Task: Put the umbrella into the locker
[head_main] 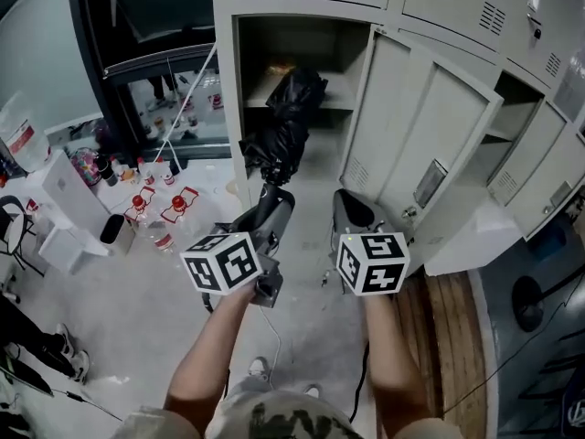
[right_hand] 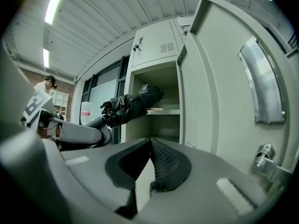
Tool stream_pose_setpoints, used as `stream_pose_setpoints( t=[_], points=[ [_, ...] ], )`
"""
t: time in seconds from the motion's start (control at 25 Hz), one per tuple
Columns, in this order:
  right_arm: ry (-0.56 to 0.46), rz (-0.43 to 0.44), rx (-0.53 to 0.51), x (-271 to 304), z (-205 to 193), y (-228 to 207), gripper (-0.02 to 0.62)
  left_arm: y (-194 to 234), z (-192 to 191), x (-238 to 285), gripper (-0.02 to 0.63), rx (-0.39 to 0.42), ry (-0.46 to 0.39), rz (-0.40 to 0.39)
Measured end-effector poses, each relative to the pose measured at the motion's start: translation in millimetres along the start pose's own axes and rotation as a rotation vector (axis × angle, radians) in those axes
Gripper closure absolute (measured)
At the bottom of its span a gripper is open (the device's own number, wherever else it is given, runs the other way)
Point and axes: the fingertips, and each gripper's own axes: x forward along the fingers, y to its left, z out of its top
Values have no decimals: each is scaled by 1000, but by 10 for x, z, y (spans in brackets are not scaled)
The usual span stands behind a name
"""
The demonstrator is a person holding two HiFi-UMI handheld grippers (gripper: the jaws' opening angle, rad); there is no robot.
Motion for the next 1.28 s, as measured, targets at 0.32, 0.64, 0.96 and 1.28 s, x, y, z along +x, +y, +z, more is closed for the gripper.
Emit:
stream_pose_setpoints(
  t=[0.32,0.64,0.96,1.28],
  points=[
    [3,81,-10,-181,-93,61,597,-120,-305,-220,505,-12,-16,84],
    [15,161,-19,-287,-164,125,597,-158,-604,-341,505,-33,-3,165],
    [8,207,-19,-337,-184,140,597,-50,-809,-323,505,-55,43,240],
    [2,201,-18,-123,-189,59,597,202,-743,-36,505,-30,94,275]
  ],
)
